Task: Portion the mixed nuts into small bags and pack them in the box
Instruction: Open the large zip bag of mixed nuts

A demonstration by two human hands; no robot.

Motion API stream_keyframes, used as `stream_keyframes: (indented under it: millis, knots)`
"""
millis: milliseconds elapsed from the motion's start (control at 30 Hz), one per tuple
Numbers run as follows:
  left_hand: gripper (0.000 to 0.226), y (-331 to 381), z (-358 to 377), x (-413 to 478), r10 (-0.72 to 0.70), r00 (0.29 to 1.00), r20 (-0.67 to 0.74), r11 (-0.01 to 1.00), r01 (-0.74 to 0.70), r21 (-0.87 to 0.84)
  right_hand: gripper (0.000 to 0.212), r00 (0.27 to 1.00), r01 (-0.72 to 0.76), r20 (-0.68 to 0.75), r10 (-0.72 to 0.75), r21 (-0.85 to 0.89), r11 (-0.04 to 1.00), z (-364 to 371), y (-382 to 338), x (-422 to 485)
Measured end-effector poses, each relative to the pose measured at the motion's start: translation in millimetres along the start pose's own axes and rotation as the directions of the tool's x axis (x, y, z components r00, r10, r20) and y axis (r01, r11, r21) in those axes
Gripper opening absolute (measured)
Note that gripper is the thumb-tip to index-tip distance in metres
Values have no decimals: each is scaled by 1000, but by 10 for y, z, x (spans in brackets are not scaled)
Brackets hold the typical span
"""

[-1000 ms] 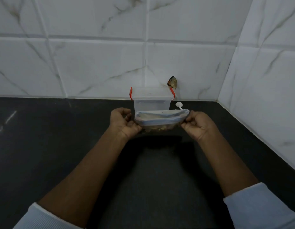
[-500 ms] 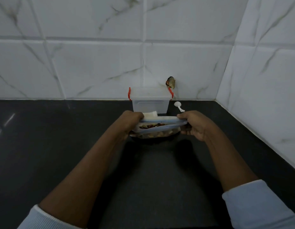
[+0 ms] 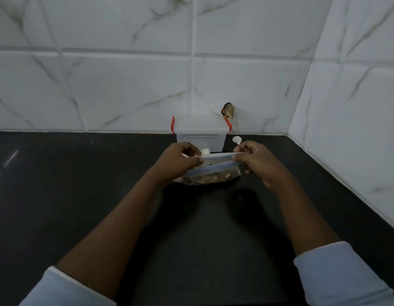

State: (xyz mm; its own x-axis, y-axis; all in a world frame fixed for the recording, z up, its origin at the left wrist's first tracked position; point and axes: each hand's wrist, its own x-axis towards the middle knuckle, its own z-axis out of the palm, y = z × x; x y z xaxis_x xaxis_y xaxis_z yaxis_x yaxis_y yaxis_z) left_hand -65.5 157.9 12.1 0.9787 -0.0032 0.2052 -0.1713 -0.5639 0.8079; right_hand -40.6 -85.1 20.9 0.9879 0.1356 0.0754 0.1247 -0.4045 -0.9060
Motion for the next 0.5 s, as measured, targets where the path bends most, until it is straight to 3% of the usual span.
stream_keyframes:
  millis: [100,233,500]
  knots:
    - [12,0,32,10,67,982,-174,993,-48,112,6,991,39,-128,-48,-72,997,44,3,9]
    - [15,3,41,36,100,944,-316,990,-63,123,11,985,-3,-174,-6,-53,999,2,3,22]
    - [16,21,119,59,-10,926,-379,1000,-1,-29,15,990,98,-77,-122,-262,960,29,-53,-36]
